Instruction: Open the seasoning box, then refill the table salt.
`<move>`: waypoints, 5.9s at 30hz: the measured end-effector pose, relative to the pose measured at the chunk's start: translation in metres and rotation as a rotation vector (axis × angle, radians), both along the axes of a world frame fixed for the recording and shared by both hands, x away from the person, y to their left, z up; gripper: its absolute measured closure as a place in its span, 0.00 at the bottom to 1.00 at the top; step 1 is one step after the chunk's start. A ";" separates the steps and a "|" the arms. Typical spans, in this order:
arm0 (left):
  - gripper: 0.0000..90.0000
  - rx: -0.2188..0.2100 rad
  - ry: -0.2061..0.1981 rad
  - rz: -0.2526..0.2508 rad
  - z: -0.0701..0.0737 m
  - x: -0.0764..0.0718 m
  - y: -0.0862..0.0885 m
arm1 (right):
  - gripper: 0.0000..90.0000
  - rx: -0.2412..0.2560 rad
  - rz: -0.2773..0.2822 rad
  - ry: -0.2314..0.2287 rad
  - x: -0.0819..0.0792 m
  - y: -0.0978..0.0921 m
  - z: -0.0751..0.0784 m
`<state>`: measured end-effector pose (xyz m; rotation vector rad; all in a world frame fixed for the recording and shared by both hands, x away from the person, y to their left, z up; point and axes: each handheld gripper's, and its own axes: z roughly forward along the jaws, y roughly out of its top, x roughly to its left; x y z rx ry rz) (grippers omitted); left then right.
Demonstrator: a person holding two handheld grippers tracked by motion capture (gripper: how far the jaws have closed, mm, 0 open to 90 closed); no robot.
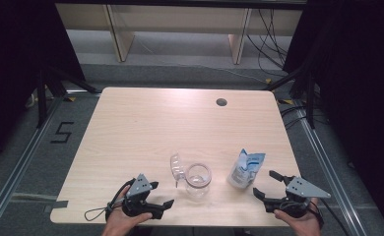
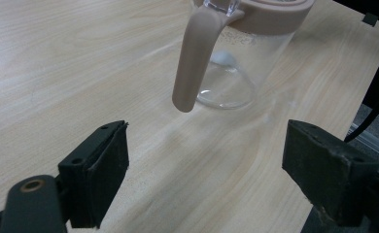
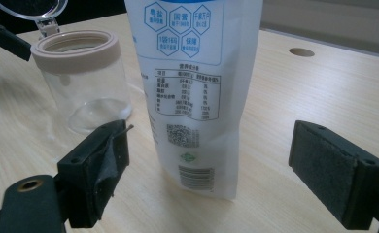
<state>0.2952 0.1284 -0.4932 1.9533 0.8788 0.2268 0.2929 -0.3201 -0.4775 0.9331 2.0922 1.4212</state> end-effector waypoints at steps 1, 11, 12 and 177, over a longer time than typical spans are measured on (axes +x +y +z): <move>0.18 -0.001 0.000 -0.003 0.000 0.000 0.000 | 0.17 0.003 -0.001 0.002 0.002 0.001 -0.002; 0.18 0.007 -0.011 -0.007 0.000 0.000 0.000 | 0.17 -0.003 0.025 -0.019 0.016 0.005 -0.007; 0.18 0.009 -0.012 -0.015 0.000 0.001 0.000 | 0.17 -0.005 0.027 -0.007 0.016 0.006 -0.008; 0.20 0.019 -0.013 -0.003 -0.003 -0.001 -0.001 | 0.45 -0.195 -0.003 -0.180 0.050 0.074 -0.013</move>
